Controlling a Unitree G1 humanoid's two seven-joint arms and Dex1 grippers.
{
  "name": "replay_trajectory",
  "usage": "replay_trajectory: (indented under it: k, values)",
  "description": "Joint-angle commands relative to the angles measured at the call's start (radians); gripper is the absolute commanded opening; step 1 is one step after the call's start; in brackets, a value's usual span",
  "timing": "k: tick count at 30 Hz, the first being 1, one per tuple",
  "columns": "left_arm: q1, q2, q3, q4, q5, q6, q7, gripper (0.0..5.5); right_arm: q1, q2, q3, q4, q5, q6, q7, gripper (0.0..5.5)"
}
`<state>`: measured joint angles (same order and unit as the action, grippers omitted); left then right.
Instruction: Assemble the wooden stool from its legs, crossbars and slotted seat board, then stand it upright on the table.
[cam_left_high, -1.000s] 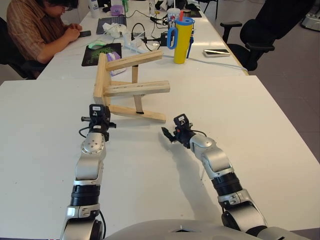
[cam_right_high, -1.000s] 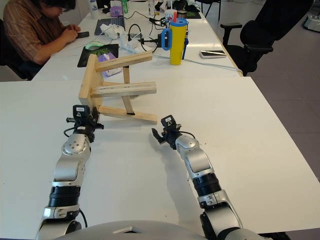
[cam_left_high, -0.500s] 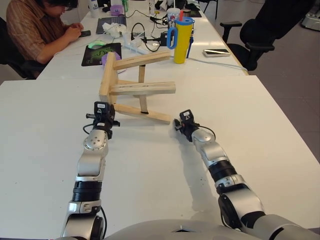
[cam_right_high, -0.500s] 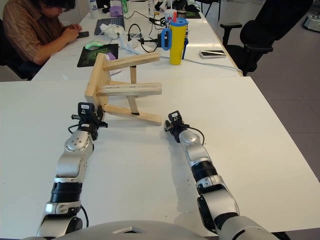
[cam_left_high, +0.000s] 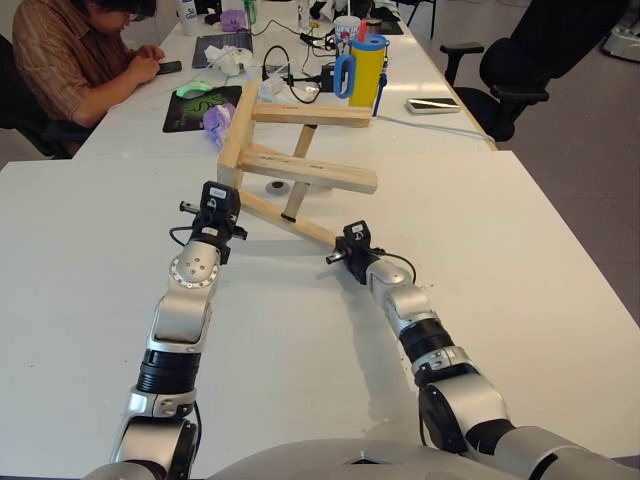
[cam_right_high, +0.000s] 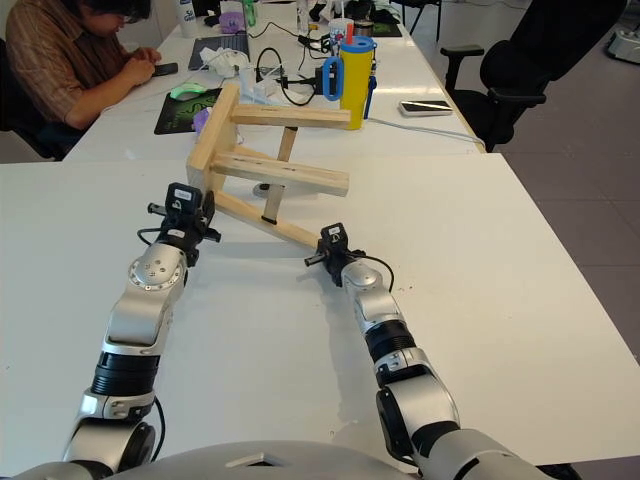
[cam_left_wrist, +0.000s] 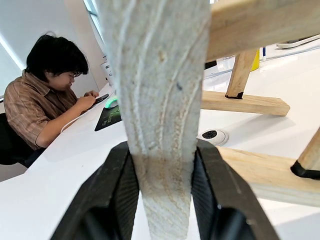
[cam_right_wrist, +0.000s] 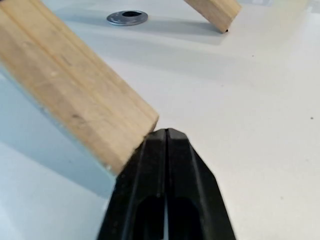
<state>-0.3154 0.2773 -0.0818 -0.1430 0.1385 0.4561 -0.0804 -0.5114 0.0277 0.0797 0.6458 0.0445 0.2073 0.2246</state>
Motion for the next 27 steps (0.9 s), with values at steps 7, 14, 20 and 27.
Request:
replay_trajectory:
  k: [7,14,20,27]
  values:
    - [-0.177,0.134,-0.243,-0.012,0.213,-0.009,-0.195,1.31,0.019,0.102,-0.026,0.008,0.081,0.046,0.037,0.00]
    - [-0.218,0.187,-0.415,0.032,0.418,-0.122,-0.260,1.30,0.128,0.062,0.082,-0.124,-0.055,0.107,-0.041,0.00]
    - [-0.147,0.200,-0.447,0.053,0.492,-0.163,-0.273,1.30,0.404,-0.055,0.250,-0.629,-0.129,0.405,0.026,0.00]
    - [-0.076,0.236,-0.439,0.047,0.521,-0.204,-0.303,1.30,0.550,-0.209,0.251,-1.068,-0.001,0.668,0.185,0.00]
